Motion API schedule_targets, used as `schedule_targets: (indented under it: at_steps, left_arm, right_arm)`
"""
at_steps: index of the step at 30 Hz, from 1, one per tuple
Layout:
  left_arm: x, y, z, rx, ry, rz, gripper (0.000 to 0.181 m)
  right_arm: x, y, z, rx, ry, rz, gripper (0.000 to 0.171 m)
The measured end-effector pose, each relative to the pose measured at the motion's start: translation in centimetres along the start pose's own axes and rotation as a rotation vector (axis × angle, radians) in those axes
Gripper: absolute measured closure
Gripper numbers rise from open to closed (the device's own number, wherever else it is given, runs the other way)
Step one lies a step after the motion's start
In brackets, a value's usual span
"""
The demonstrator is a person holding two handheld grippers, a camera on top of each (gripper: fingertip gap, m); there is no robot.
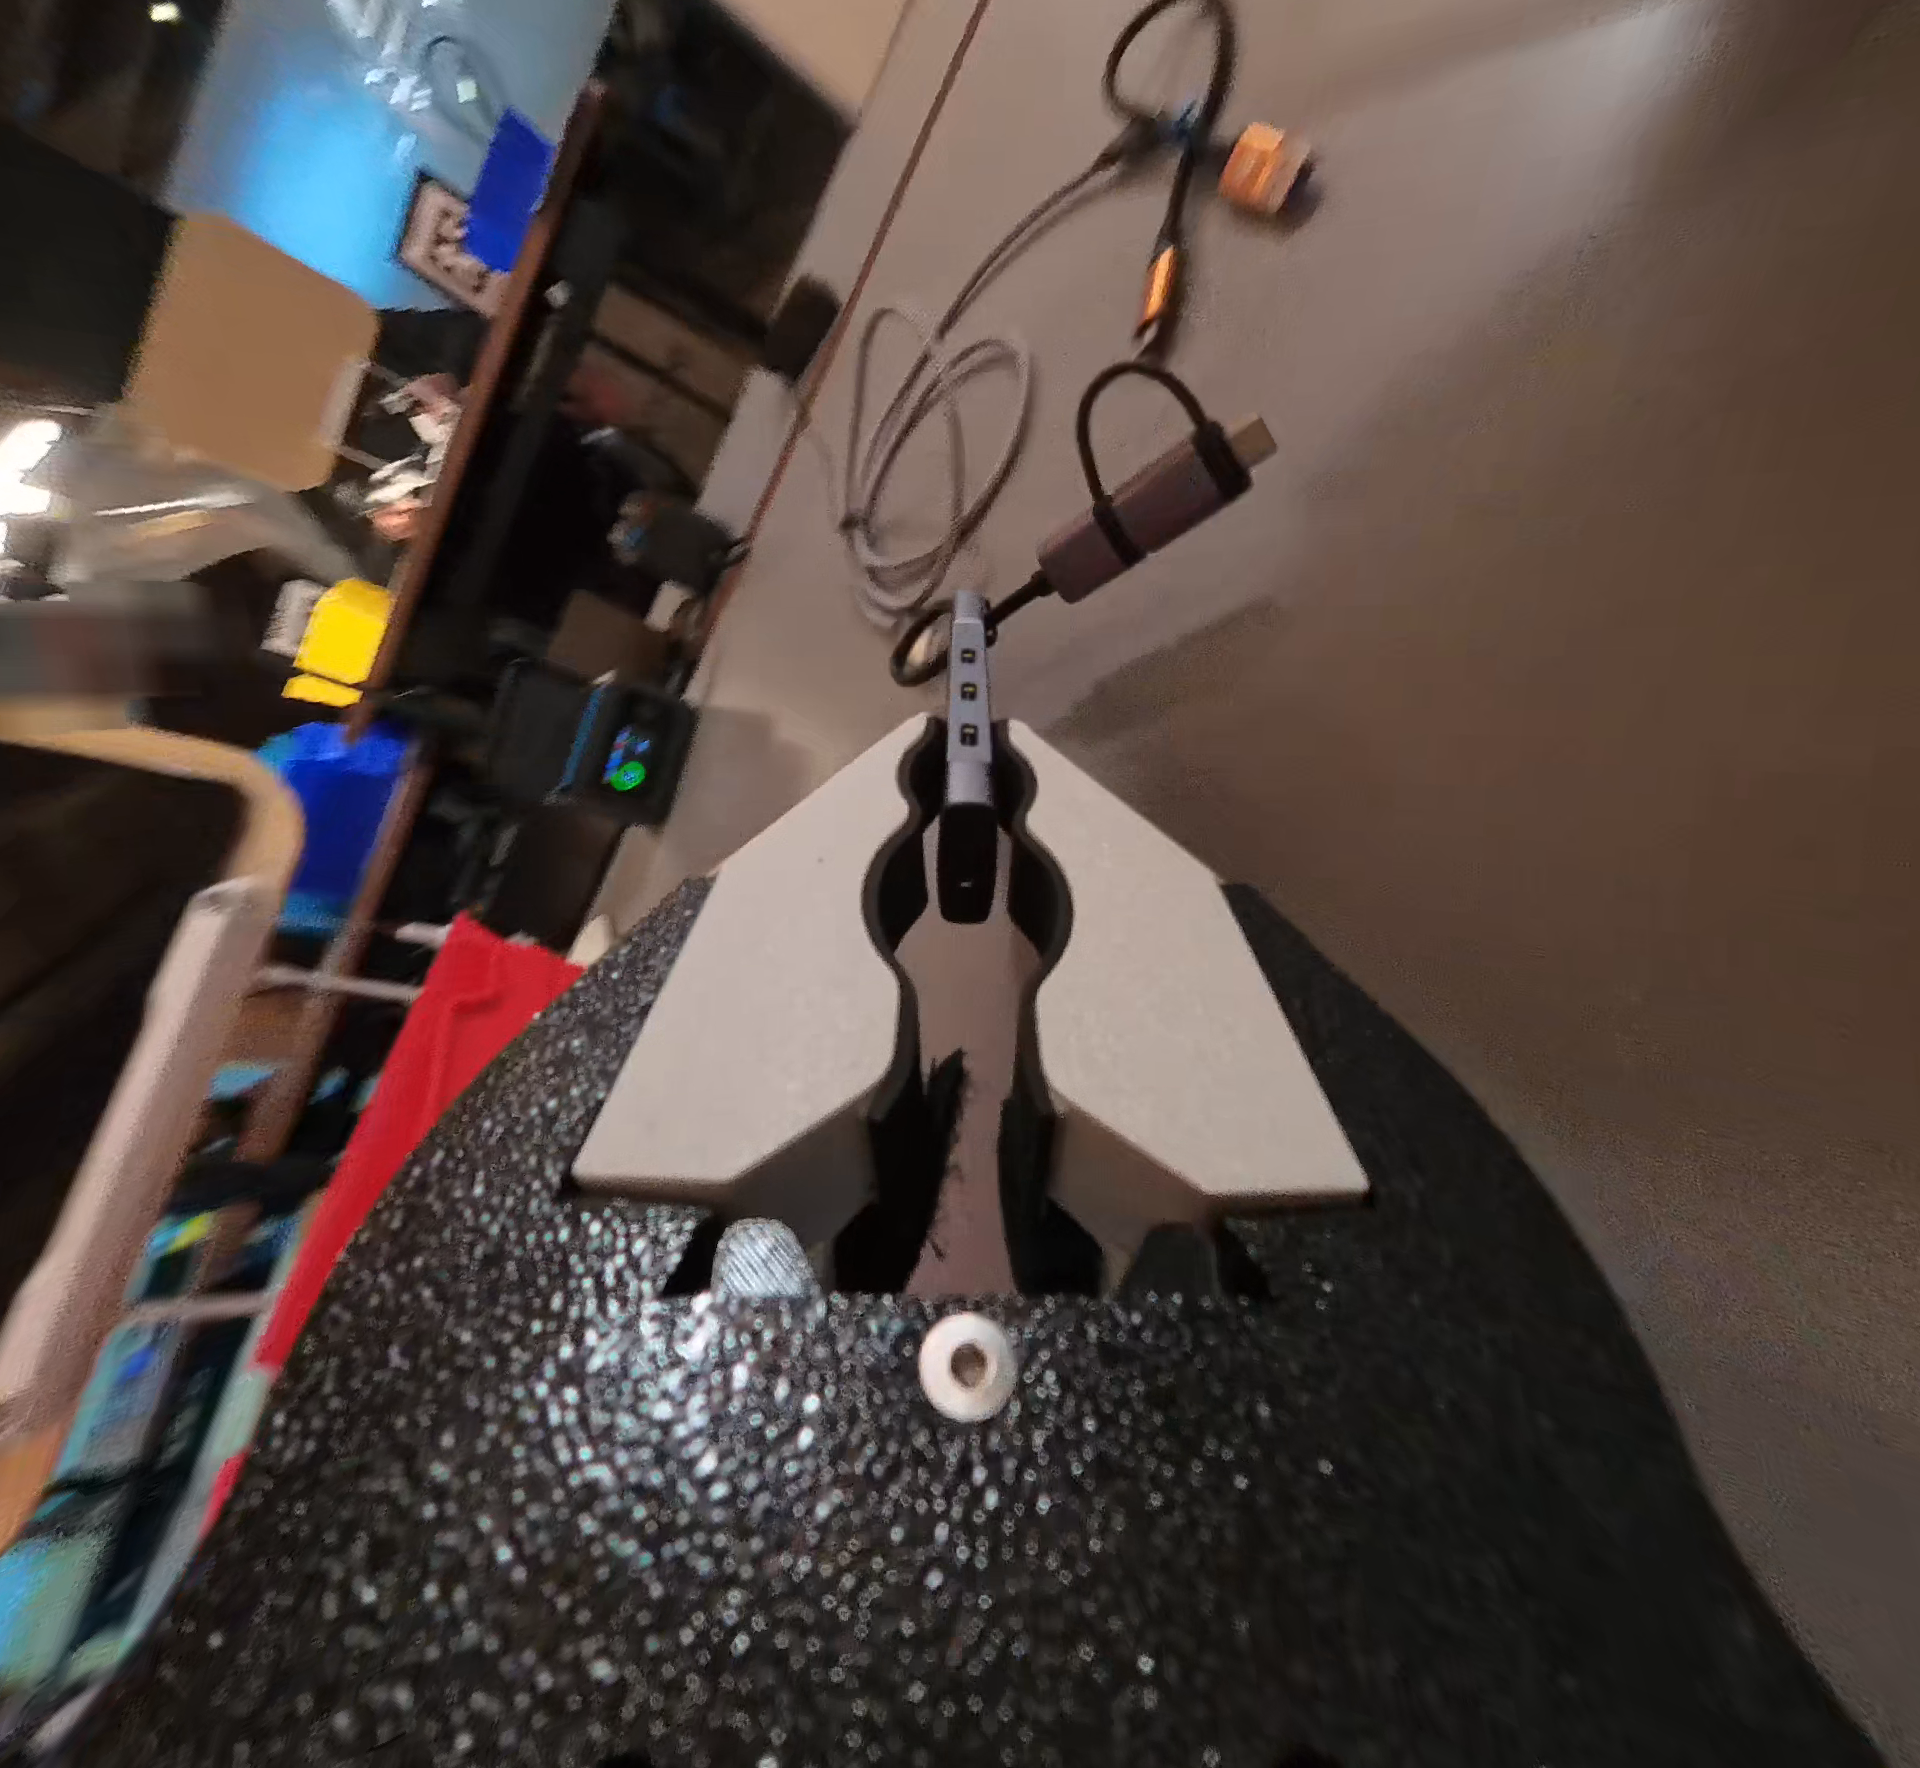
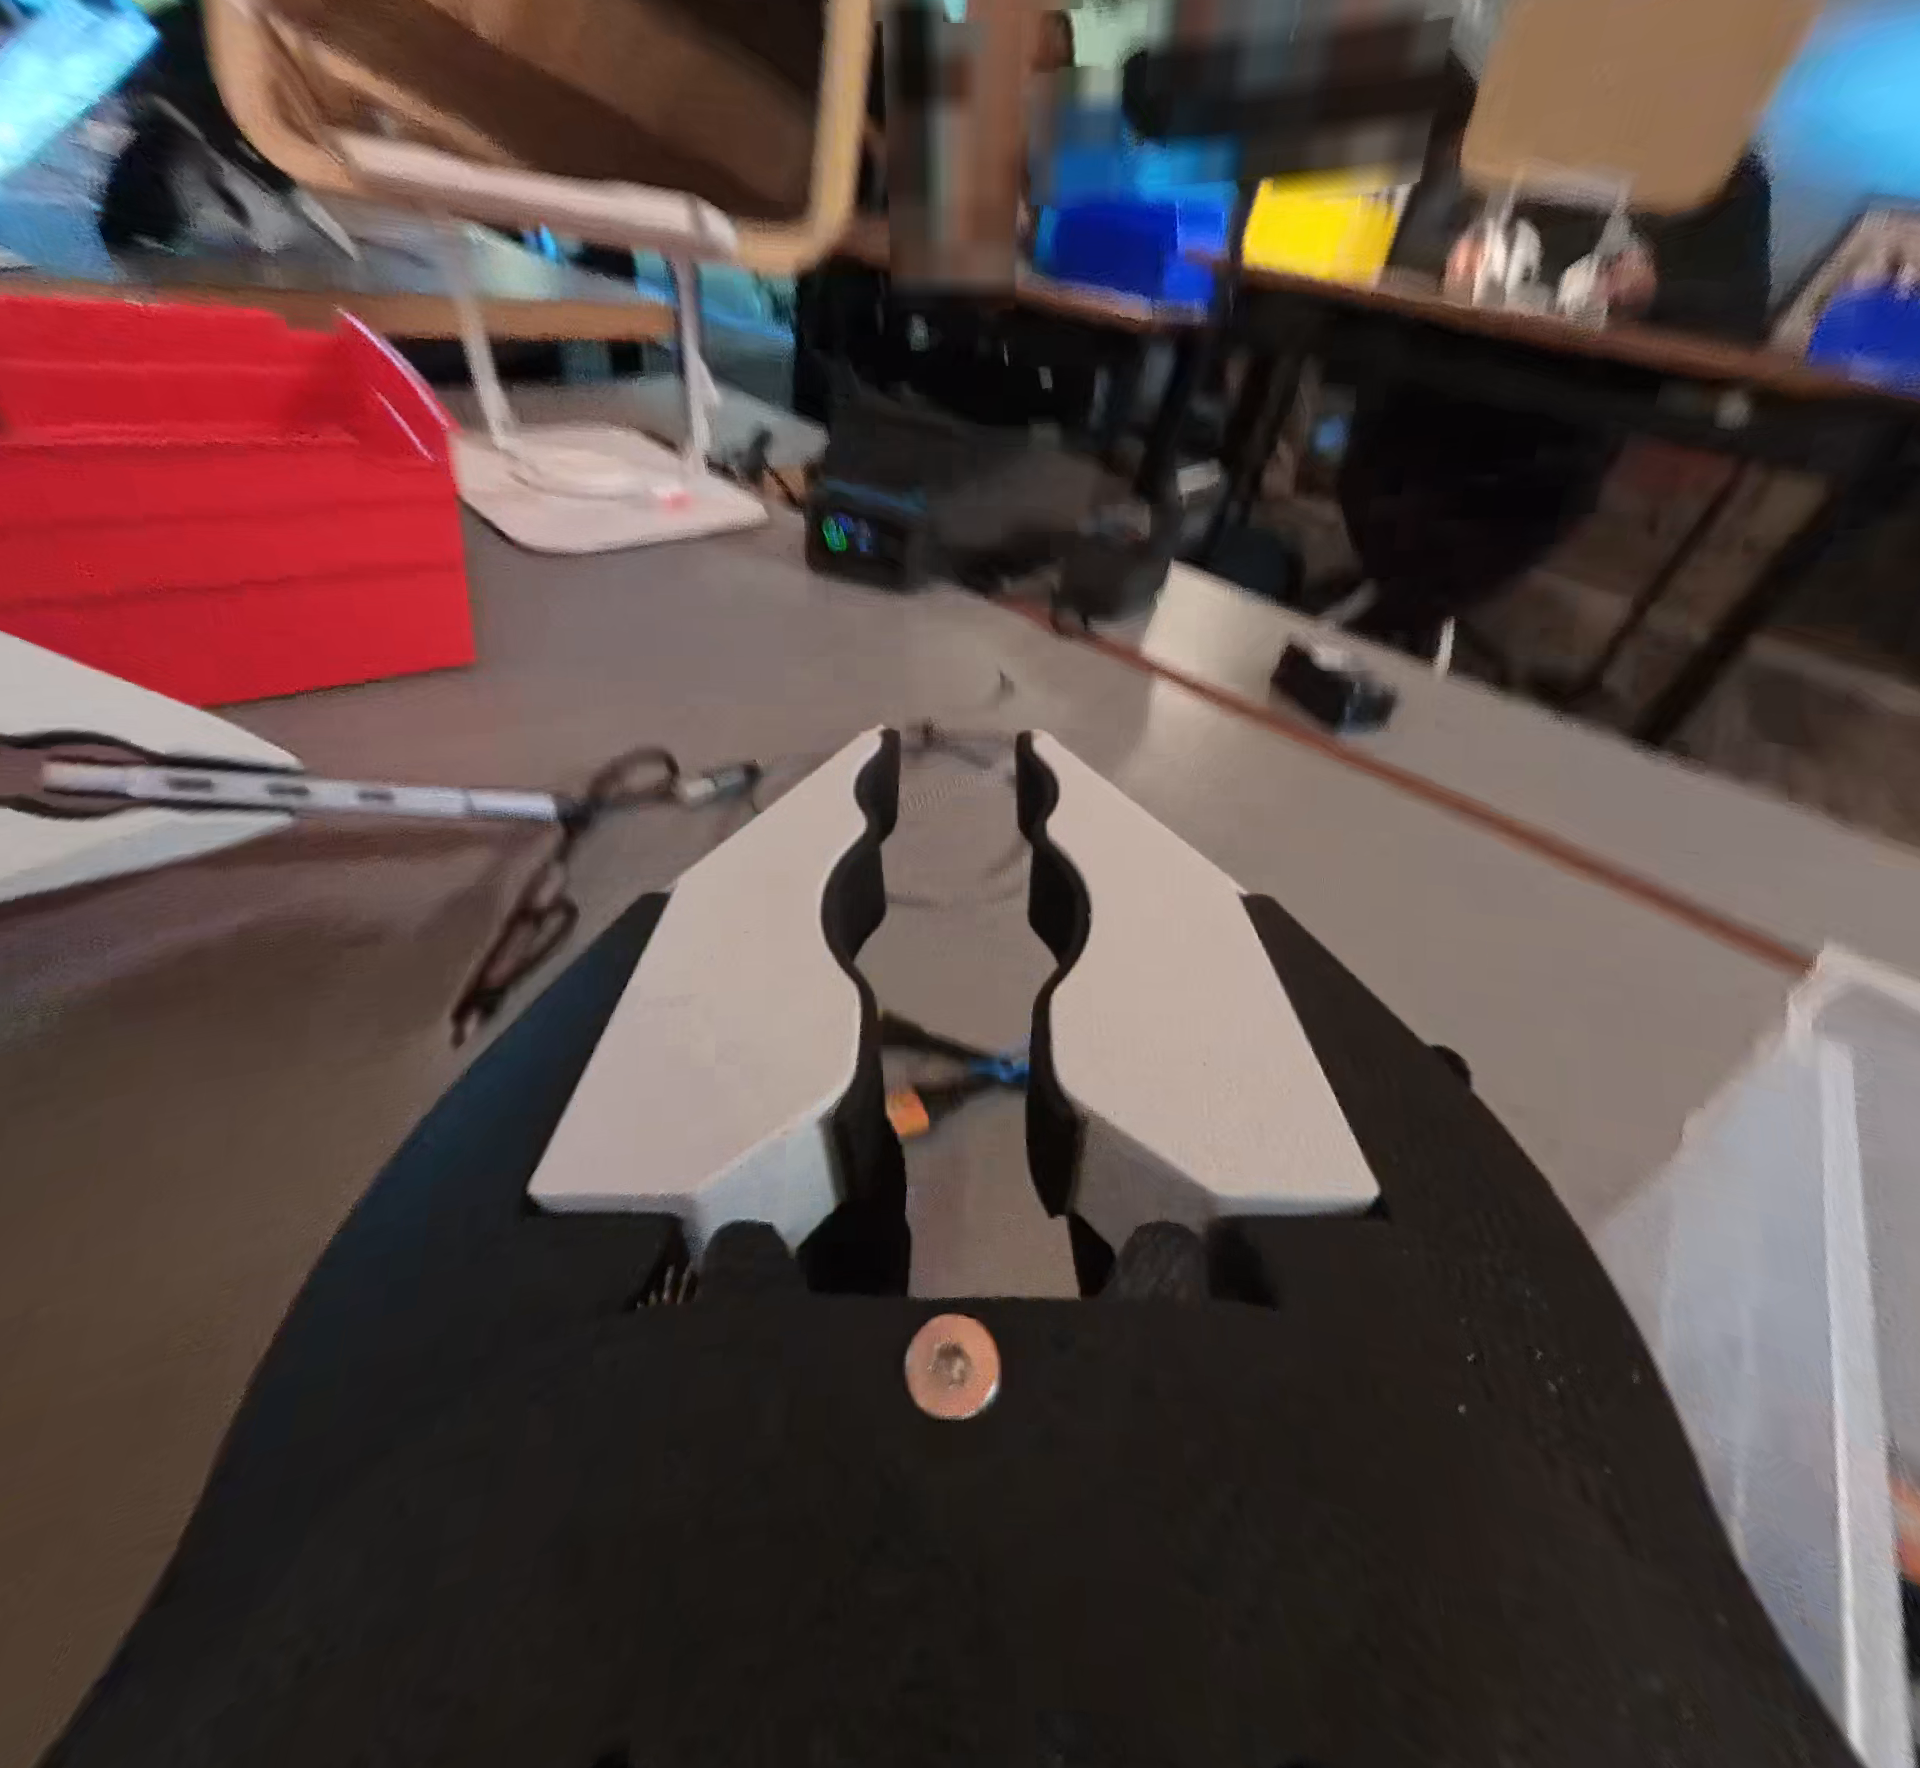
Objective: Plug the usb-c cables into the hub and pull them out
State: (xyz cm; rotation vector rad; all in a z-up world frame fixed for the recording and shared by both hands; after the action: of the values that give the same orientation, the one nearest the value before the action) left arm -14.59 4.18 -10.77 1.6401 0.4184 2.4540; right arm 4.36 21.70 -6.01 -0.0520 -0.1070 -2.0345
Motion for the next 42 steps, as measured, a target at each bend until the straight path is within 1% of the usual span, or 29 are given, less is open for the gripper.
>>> schedule_targets:
  at_steps: [1,3,5,8,11,14,18,19,20,22,23,24,26,28,30,31,33,34,37,39,42]
  left_arm:
    - [-0.2,-0.1,-0.3,0.03,-0.019,0.04,0.174]
    - [-0.8,-0.4,-0.9,0.041,-0.019,0.074,0.174]
    - [-1.0,-0.7,-1.2,0.042,-0.04,0.068,0.174]
    - [-1.2,-0.9,-1.0,-0.025,-0.025,0.035,0.174]
    - [-1.1,-0.9,-1.2,-0.054,0.01,0.008,0.174]
    - [-0.8,-0.8,-1.6,-0.071,0.052,-0.011,0.174]
    - [-0.7,-0.9,-1.9,-0.063,0.067,-0.01,0.174]
    - [-0.7,-0.9,-1.9,-0.063,0.064,-0.009,0.174]
    - [-0.8,-0.9,-1.9,-0.061,0.06,-0.007,0.174]
    - [-0.8,-0.9,-1.8,-0.055,0.051,-0.002,0.174]
    - [-0.9,-0.9,-1.8,-0.054,0.046,0.0,0.174]
    - [-0.9,-0.9,-1.8,-0.051,0.04,0.002,0.174]
    - [-0.9,-0.9,-1.8,-0.04,0.028,0.011,0.174]
    - [-0.9,-0.9,-1.9,-0.023,0.023,0.02,0.174]
    - [-0.8,-0.9,-1.9,-0.024,0.027,0.021,0.174]
    - [-0.8,-0.9,-2.0,-0.022,0.031,0.022,0.174]
    - [-0.8,-0.9,-2.0,-0.023,0.032,0.021,0.174]
    - [-0.7,-0.9,-2.0,-0.023,0.032,0.021,0.174]
    - [-0.8,-0.9,-2.0,-0.018,0.027,0.025,0.174]
    - [-0.8,-0.9,-2.0,-0.016,0.027,0.025,0.174]
    - [-0.8,-0.9,-2.0,-0.017,0.028,0.025,0.174]
  right_arm:
    - [-0.6,-0.3,-0.5,0.063,-0.033,-0.038,0.149]
    - [-1.4,-0.9,-1.5,0.19,-0.056,-0.106,0.148]
    - [-1.5,-1.4,-2.4,0.288,-0.038,-0.111,0.149]
    - [-1.2,-1.7,-3.4,0.429,0.112,-0.049,0.152]
    - [-0.7,-2.1,-4.3,0.557,0.249,0.1,0.151]
    - [-1.0,-3.1,-4.8,0.653,0.342,0.126,0.15]
    - [-2.0,-4.2,-4.5,0.682,0.262,0.093,0.15]
    - [-2.5,-4.3,-4.2,0.671,0.22,0.048,0.151]
    - [-3.1,-4.3,-3.9,0.651,0.175,-0.021,0.155]
    - [-4.7,-3.8,-3.3,0.609,0.089,-0.199,0.164]
    - [-5.6,-3.5,-3.1,0.593,0.027,-0.276,0.165]
    - [-6.1,-3.3,-3.0,0.58,-0.051,-0.29,0.164]
    - [-6.0,-3.2,-2.8,0.583,-0.159,-0.187,0.16]
    - [-5.1,-2.9,-2.6,0.619,-0.093,-0.112,0.159]
    - [-4.1,-2.5,-2.8,0.703,-0.019,-0.074,0.158]
    - [-3.7,-2.5,-3.0,0.741,-0.033,-0.062,0.158]
    - [-3.4,-2.6,-3.5,0.791,-0.128,-0.053,0.157]
    - [-3.4,-2.7,-3.7,0.792,-0.161,-0.059,0.156]
    - [-2.8,-3.1,-4.5,0.778,-0.169,-0.043,0.156]
    - [-2.3,-3.3,-4.6,0.778,-0.156,-0.025,0.159]
    - [-1.0,-3.2,-4.4,0.848,-0.165,0.081,0.163]
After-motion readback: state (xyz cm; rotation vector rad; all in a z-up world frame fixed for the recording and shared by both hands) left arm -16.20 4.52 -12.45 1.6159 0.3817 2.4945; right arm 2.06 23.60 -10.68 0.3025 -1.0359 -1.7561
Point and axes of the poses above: each gripper's, where its closed fingertips meet, y back along the fingers, z out of its top, x = y × z across the jaws, the point moved 10 cm from there along y, back along the fingers, and after that the axes turned 14 degrees about -y, right-handed, at the moved point
